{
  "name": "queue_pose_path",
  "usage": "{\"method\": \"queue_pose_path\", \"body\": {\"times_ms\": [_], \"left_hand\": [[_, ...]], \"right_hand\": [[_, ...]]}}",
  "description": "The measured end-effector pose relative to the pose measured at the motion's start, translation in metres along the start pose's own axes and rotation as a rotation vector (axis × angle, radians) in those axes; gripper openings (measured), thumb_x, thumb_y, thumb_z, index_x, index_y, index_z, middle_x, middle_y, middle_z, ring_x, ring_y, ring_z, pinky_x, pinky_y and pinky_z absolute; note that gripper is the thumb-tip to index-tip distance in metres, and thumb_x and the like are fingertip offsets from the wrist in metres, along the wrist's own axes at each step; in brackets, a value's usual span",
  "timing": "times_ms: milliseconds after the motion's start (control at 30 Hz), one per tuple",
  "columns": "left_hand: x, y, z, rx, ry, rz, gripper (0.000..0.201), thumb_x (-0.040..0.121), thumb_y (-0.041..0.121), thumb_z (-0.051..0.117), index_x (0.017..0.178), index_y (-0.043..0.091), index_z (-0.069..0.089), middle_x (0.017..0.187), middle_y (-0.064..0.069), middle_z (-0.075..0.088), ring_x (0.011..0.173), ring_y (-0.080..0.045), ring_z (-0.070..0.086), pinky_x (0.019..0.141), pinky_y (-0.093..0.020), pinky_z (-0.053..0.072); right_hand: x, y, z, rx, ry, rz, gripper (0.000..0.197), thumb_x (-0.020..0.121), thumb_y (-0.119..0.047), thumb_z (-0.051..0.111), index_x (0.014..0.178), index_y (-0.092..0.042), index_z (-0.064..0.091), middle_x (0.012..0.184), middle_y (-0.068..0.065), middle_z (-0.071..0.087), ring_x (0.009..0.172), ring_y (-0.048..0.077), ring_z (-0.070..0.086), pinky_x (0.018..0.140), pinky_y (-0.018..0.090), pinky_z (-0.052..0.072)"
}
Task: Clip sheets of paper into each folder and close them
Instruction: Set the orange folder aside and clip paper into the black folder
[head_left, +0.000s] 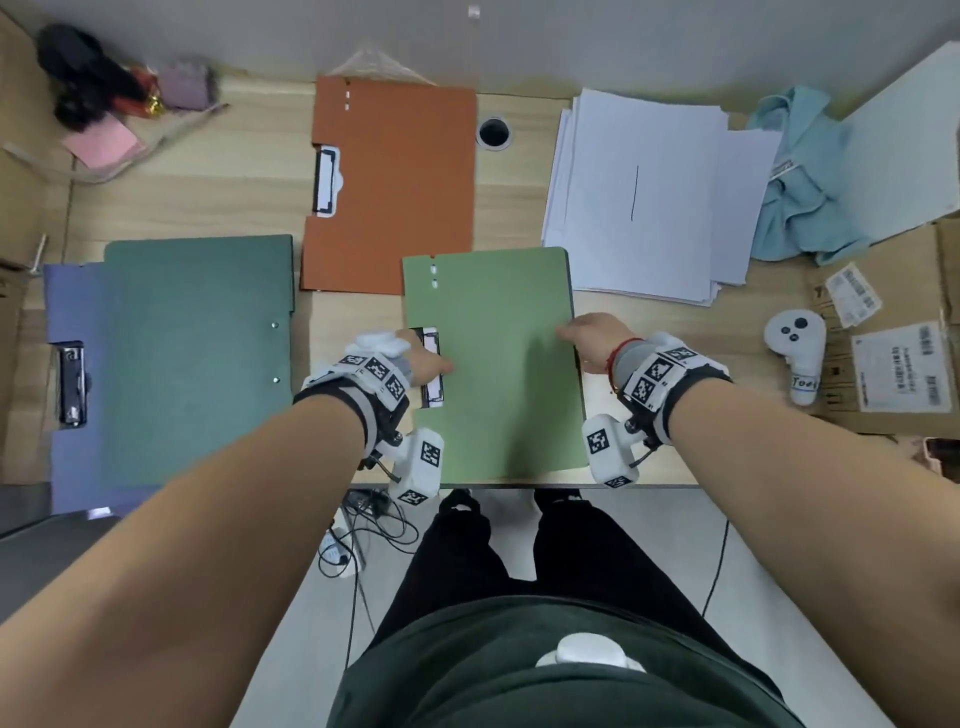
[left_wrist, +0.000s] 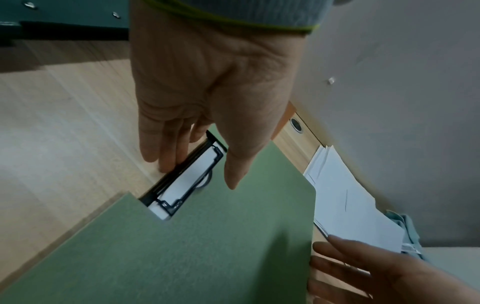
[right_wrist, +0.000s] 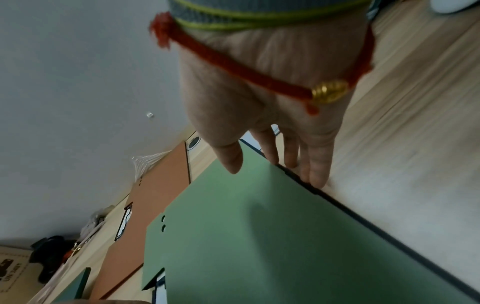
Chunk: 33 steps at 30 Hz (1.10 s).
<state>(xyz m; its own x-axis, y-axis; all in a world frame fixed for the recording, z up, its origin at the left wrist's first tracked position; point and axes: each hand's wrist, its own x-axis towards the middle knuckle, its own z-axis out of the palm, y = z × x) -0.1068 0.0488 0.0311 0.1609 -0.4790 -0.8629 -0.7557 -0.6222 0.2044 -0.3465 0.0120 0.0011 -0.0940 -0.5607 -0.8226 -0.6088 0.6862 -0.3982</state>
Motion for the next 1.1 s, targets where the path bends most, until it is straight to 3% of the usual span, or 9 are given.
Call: {"method": "queue_pose_path", "body": {"times_ms": [167,333,433,467,567,700,833,967,1100], "left_hand": [[0.014,-0.006,-0.003,-0.11,-0.059,-0.038,0.057,0.094,0.045,0.059,0.126,-0.003,0.052,0.117,-0.012,0.06,0.11,-0.031,0.06,0.1,-0.04,0.051],[0.031,-0.015,-0.009,-0.424,0.067,0.016,0.057,0.093,0.043,0.057,0.137,0.008,0.047,0.136,-0.015,0.055,0.118,-0.037,0.057,0.099,-0.051,0.05],[0.02,-0.008,-0.032,-0.489,0.156,0.11,0.055,0.097,0.031,0.057,0.144,0.006,0.041,0.146,-0.014,0.047,0.13,-0.035,0.048,0.106,-0.045,0.043],[0.019,-0.007,-0.042,-0.485,0.183,0.127,0.051,0.099,0.028,0.055,0.143,0.006,0.042,0.142,-0.014,0.05,0.129,-0.033,0.047,0.106,-0.042,0.041],[0.021,-0.008,-0.078,-0.536,0.221,0.172,0.027,0.099,0.029,0.055,0.12,0.012,0.054,0.107,-0.008,0.059,0.106,-0.026,0.051,0.093,-0.039,0.042],[0.027,-0.006,-0.121,-0.546,0.328,0.179,0.048,0.089,0.046,0.061,0.121,0.01,0.062,0.115,-0.014,0.063,0.096,-0.024,0.056,0.099,-0.044,0.046],[0.043,-0.009,-0.159,-0.475,0.334,0.076,0.065,0.087,0.049,0.066,0.133,0.004,0.057,0.134,-0.017,0.06,0.119,-0.035,0.058,0.107,-0.044,0.043],[0.06,-0.013,-0.174,-0.378,0.314,0.035,0.064,0.088,0.043,0.069,0.138,0.007,0.054,0.134,-0.013,0.06,0.117,-0.032,0.06,0.102,-0.037,0.046],[0.078,-0.018,-0.176,-0.206,0.292,-0.04,0.074,0.088,0.044,0.069,0.144,0.005,0.042,0.14,-0.015,0.054,0.124,-0.033,0.055,0.101,-0.037,0.044]], "right_hand": [[0.005,-0.01,0.002,0.038,0.004,0.008,0.039,0.089,-0.028,0.063,0.12,-0.006,0.055,0.112,0.009,0.059,0.105,0.028,0.059,0.087,0.039,0.056],[0.013,-0.012,0.003,0.058,-0.053,-0.007,0.031,0.084,-0.029,0.068,0.106,-0.007,0.064,0.1,0.013,0.066,0.086,0.027,0.062,0.09,0.045,0.056],[0.012,-0.025,0.005,0.041,-0.059,-0.026,0.029,0.086,-0.03,0.068,0.105,-0.01,0.062,0.095,0.009,0.06,0.082,0.023,0.055,0.082,0.038,0.054],[0.011,-0.031,0.004,0.032,-0.056,-0.035,0.029,0.087,-0.033,0.068,0.107,-0.013,0.059,0.096,0.007,0.059,0.084,0.023,0.054,0.085,0.039,0.054],[0.01,-0.052,0.005,0.069,-0.111,-0.04,0.037,0.087,-0.038,0.069,0.115,-0.017,0.056,0.108,0.002,0.061,0.094,0.022,0.058,0.084,0.037,0.055],[0.015,-0.08,0.006,0.169,-0.178,-0.061,0.036,0.085,-0.027,0.073,0.113,-0.007,0.062,0.117,0.012,0.068,0.105,0.031,0.066,0.091,0.044,0.055],[0.041,-0.118,0.009,0.248,-0.083,-0.136,0.044,0.081,-0.026,0.073,0.112,0.002,0.058,0.119,0.021,0.066,0.111,0.037,0.065,0.092,0.056,0.053],[0.051,-0.152,0.012,0.23,-0.005,-0.208,0.005,0.089,-0.021,0.068,0.089,-0.021,0.063,0.113,0.009,0.07,0.106,0.028,0.067,0.097,0.047,0.052],[0.068,-0.174,0.022,0.233,0.012,-0.189,0.013,0.091,-0.016,0.066,0.083,-0.024,0.061,0.114,0.01,0.07,0.105,0.03,0.067,0.096,0.05,0.052]]}}
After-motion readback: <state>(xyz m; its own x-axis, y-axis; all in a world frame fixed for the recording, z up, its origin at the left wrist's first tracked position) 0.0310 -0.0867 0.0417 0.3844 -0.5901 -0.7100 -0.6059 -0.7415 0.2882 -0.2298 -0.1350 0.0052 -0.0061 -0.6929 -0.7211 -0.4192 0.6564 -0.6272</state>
